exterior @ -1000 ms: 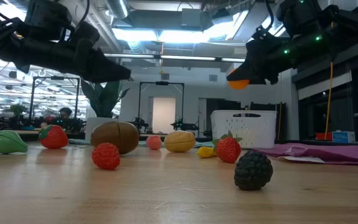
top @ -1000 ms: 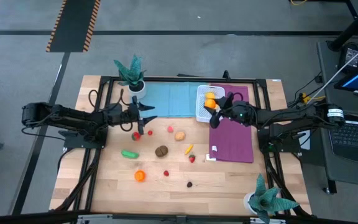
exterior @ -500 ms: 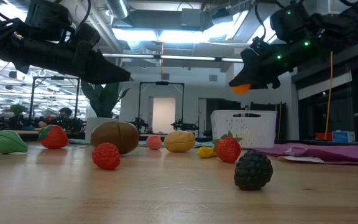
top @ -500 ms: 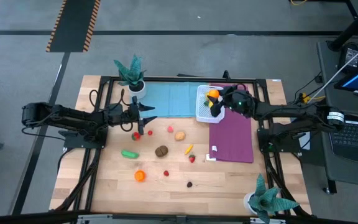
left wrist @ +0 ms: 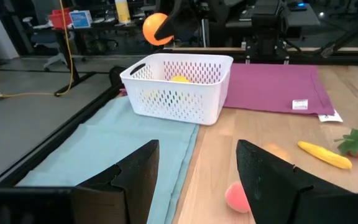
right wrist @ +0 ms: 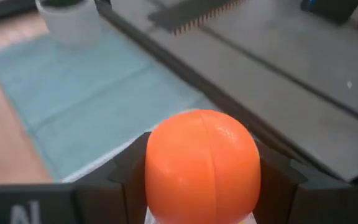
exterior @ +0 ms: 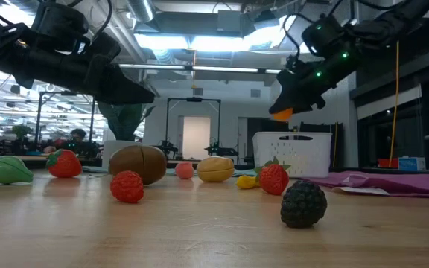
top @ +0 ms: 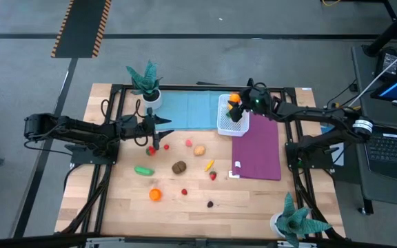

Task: Pick and placing Produce into tupperware
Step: Put the orange orange into the white container

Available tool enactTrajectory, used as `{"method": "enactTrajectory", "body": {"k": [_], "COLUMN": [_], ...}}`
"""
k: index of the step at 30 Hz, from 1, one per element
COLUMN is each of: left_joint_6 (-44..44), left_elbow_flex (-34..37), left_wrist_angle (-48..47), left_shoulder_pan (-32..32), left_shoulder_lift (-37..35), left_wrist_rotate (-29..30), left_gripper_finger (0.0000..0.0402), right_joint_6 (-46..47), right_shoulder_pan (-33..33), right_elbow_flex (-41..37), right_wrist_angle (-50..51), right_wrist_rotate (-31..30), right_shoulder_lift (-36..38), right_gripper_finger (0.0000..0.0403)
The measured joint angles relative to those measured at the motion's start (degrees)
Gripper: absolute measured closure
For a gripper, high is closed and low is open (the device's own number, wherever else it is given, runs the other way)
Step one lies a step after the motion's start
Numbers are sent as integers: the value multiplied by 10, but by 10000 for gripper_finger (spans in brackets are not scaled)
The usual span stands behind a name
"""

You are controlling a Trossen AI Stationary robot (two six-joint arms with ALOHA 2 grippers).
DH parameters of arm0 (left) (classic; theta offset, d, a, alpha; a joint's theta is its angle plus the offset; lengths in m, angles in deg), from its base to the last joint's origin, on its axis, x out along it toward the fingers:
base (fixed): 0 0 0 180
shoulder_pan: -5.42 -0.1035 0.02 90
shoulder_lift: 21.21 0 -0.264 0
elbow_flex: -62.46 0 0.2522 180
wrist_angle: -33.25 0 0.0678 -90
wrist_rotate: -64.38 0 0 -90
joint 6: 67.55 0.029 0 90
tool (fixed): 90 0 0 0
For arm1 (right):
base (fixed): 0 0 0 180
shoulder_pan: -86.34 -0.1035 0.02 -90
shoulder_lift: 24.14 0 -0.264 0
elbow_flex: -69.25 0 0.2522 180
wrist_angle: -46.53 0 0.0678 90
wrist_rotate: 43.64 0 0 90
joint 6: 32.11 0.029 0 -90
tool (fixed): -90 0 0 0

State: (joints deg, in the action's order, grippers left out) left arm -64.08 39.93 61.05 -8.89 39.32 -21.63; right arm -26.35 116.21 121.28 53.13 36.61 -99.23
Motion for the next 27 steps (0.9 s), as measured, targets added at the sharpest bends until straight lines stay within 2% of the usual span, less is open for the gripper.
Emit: {"method": "enactTrajectory", "body": {"k": [6,10,14,19,27], "left_joint_6": [0,0,0,0,-3], "left_elbow_flex": [0,0,0,0,0], "left_wrist_angle": [0,0,0,0,0], "left_shoulder_pan": [0,0,0,0,0], "left_shoulder_lift": [0,0,0,0,0], "left_wrist_rotate": [0,0,0,0,0], "left_gripper_finger": [195,195,195,195,195], "right_joint_6": [-14,-23,-46,-79,-123], "right_shoulder_pan": [8,12,12,18,34], "right_elbow_flex": [90,147,188,226,236], "right_wrist_angle": [182,267,319,374,383], "right_wrist_rotate": [26,37,43,94,113], "right_shoulder_lift": [-19,-38,-63,-98,-154], "right_gripper_finger": [197,197,197,197,197]}}
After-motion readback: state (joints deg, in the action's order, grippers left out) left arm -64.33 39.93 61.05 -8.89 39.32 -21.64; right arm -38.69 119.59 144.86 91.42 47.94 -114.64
